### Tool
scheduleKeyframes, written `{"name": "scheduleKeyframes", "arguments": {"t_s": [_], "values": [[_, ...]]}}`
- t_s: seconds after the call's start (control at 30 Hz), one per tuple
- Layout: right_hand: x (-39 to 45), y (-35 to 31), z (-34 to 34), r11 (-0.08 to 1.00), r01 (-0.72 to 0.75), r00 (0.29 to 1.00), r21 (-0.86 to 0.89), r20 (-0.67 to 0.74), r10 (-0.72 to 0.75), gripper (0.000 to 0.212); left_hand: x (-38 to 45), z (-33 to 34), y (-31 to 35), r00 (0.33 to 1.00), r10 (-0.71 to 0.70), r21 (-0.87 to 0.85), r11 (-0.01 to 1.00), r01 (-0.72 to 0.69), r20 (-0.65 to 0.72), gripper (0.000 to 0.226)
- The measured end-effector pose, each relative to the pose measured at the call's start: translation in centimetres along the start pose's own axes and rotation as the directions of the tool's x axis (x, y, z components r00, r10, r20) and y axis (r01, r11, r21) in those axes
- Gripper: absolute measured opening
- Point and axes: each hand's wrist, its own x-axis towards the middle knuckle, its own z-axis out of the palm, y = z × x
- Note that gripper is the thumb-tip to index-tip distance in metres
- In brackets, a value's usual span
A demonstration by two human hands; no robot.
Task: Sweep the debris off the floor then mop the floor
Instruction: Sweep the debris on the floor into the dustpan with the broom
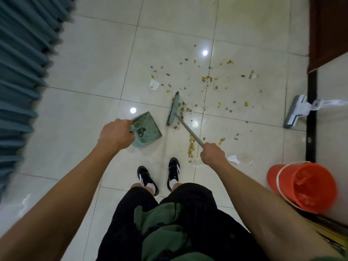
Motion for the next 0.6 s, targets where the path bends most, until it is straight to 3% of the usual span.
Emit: {"name": "scheduleKeyframes", "arguments": {"t_s": [0.23,0.6], "values": [[2.6,-7.1,-1.6,0.994,0.111,0.994,-0.016,-0.015,-0.111,0.031,1.7,-1.6,-5.3,0.997,-0.067,-0.043,0.997,0.065,-0.044,0.027],[9.9,-27.5,-5.2,0.974,0.223,0.975,-0.051,0.006,-0.223,0.034,9.1,-4.9,-20.6,0.992,-0.125,-0.071,0.990,0.123,-0.017,0.026]]}}
